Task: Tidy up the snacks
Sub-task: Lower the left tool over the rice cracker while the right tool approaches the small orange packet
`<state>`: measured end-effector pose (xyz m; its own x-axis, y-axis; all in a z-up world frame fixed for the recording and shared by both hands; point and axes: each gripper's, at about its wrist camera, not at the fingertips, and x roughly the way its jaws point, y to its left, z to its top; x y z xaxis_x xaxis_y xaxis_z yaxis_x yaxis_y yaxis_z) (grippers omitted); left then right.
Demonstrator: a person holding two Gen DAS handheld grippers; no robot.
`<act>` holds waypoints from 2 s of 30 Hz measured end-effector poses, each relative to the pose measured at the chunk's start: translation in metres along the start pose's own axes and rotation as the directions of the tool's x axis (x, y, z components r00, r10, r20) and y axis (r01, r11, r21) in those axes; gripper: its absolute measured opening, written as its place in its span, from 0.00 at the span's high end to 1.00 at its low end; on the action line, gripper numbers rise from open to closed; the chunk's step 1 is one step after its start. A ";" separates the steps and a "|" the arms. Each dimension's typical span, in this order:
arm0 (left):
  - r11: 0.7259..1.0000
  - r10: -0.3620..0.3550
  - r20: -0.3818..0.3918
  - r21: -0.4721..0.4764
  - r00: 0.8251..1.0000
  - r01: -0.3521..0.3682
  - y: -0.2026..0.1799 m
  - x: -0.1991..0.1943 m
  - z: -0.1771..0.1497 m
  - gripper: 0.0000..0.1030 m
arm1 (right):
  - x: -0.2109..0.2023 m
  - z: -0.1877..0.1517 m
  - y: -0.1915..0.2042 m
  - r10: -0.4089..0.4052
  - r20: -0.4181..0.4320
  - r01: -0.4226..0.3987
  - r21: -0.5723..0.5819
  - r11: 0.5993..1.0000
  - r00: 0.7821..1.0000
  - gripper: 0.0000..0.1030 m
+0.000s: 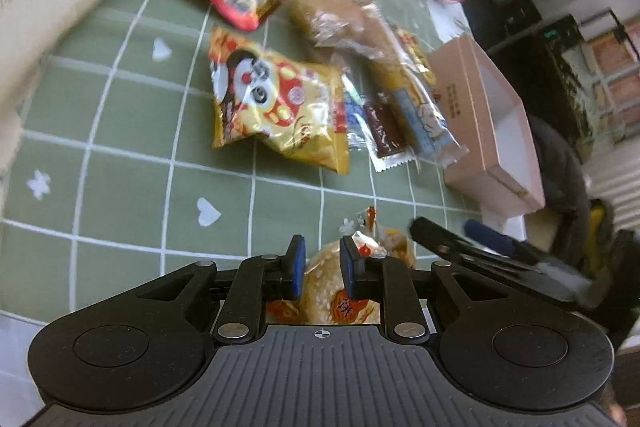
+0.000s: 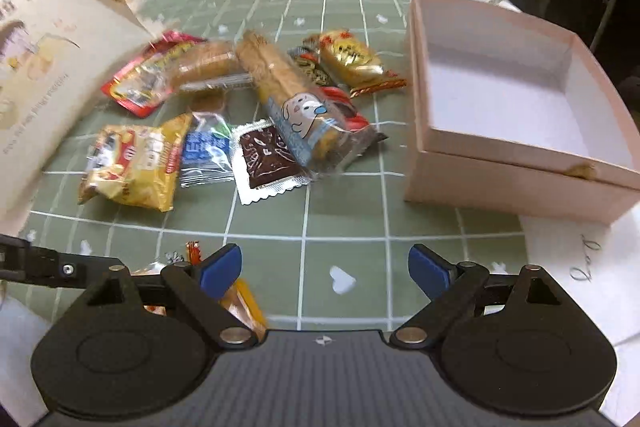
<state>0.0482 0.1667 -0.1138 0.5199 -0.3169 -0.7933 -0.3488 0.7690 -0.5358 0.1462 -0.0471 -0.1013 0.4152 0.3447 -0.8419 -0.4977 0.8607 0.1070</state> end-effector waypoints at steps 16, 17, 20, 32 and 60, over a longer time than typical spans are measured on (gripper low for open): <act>0.685 0.252 0.034 0.700 0.967 -0.203 -0.110 0.021 -0.083 0.78 | -0.017 -0.034 -0.045 -0.086 0.038 0.085 0.046 0.995 0.996 0.09; 0.662 0.261 0.046 0.718 0.964 -0.214 -0.113 0.022 -0.085 0.78 | -0.019 -0.037 -0.050 -0.072 0.033 0.070 0.057 0.996 0.997 0.09; 0.623 0.282 0.054 0.749 0.958 -0.225 -0.118 0.028 -0.087 0.78 | -0.020 -0.049 -0.065 -0.026 0.003 0.025 0.106 0.994 1.000 0.08; 0.640 0.272 0.048 0.737 0.961 -0.218 -0.118 0.020 -0.068 0.67 | -0.018 -0.072 -0.055 -0.072 0.066 0.072 0.003 0.997 0.995 0.00; 0.636 0.245 0.064 0.742 0.967 -0.210 -0.110 0.031 -0.058 0.55 | -0.026 -0.046 -0.062 0.032 0.108 -0.049 0.163 0.985 0.994 0.09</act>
<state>0.0572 0.0396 -0.0960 0.4670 -0.0829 -0.8804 0.2480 0.9679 0.0404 0.1312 -0.1265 -0.1097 0.4787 0.4100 -0.7763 -0.3870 0.8922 0.2326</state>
